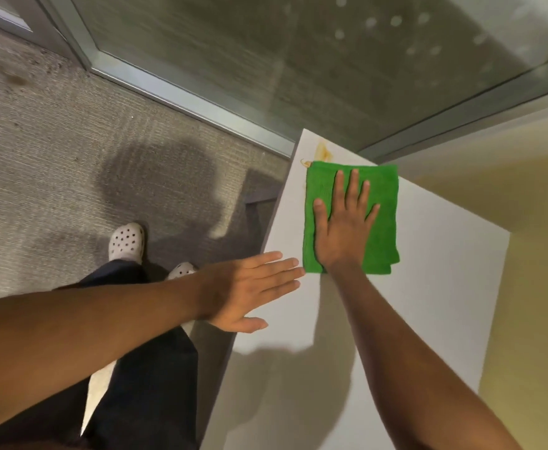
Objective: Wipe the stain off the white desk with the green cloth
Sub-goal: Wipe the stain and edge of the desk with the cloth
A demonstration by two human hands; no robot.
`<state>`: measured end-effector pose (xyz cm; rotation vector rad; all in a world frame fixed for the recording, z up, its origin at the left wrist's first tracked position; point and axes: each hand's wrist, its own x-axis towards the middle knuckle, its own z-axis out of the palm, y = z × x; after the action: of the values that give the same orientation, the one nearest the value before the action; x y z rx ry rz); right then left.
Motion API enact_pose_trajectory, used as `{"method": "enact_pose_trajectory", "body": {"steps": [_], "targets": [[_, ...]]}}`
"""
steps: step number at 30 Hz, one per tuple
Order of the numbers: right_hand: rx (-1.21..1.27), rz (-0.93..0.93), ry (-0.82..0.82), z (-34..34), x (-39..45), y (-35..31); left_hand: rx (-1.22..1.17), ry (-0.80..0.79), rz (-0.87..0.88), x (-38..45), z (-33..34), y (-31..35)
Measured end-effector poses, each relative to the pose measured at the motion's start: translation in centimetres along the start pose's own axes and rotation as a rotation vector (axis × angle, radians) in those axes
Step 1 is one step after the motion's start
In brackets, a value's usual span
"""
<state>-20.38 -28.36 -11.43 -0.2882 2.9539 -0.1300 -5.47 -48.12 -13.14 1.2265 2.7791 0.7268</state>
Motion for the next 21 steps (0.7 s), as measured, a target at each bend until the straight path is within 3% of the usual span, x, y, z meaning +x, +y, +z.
{"method": "enact_pose_trajectory", "body": {"steps": [6, 11, 18, 21], "targets": [[0.024, 0.026, 0.023, -0.6, 4.9, -0.7, 0.079, 0.062, -0.184, 0.6, 2.7, 4.3], [0.029, 0.07, 0.035, 0.0, 5.1, -1.6, 0.109, -0.001, -0.281, 1.2, 3.5, 5.6], [-0.022, -0.252, -0.056, -1.0, 2.6, 2.3, 0.064, -0.025, -0.262, 1.1, 4.1, 5.1], [-0.014, -0.207, -0.037, -1.5, 5.2, 2.0, 0.07, -0.057, -0.278, 1.1, 4.2, 5.3]]}}
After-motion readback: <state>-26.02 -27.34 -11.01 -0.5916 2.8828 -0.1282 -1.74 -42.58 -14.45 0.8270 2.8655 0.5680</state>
